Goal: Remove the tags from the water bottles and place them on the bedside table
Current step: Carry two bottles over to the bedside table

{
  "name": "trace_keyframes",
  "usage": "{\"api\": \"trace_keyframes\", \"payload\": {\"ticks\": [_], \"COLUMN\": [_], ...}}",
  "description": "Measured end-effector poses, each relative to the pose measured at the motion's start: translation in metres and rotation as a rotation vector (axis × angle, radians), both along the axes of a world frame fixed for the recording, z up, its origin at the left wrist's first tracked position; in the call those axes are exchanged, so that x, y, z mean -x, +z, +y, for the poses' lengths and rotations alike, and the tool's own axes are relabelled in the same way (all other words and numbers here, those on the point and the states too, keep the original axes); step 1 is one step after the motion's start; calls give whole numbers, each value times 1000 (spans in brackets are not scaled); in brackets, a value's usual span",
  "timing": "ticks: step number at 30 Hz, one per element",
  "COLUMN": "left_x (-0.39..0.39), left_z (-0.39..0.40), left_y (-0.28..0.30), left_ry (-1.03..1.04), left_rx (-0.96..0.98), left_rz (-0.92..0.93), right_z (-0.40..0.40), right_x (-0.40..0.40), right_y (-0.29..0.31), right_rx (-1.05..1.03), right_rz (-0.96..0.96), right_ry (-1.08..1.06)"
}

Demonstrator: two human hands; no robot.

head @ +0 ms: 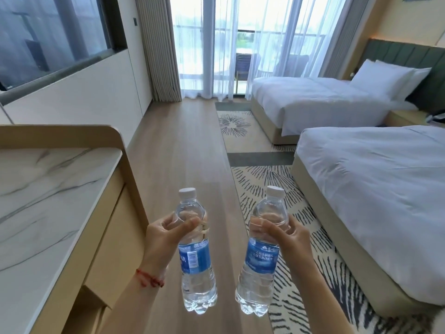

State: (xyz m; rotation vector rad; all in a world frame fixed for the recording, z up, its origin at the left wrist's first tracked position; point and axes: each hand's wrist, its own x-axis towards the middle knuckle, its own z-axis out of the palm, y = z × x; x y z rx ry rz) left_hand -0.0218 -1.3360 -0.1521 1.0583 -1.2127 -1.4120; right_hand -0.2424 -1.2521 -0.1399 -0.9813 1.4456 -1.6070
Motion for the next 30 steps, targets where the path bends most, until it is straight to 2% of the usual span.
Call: {"api": "trace_keyframes", "payload": {"ticks": [20,30], "left_x": [133,183], "left_z": [-320,-549], "left_y": [0,-13], "left_ry": [73,22], "left_rx": [-11,0], "left_rz": [-4,-2], "right_z": [-343,-560], "right_x": [145,181], "right_y": [9,-7], "right_rx": [51,23], "right_rz": [1,-19], "right_ry": [105,64]}}
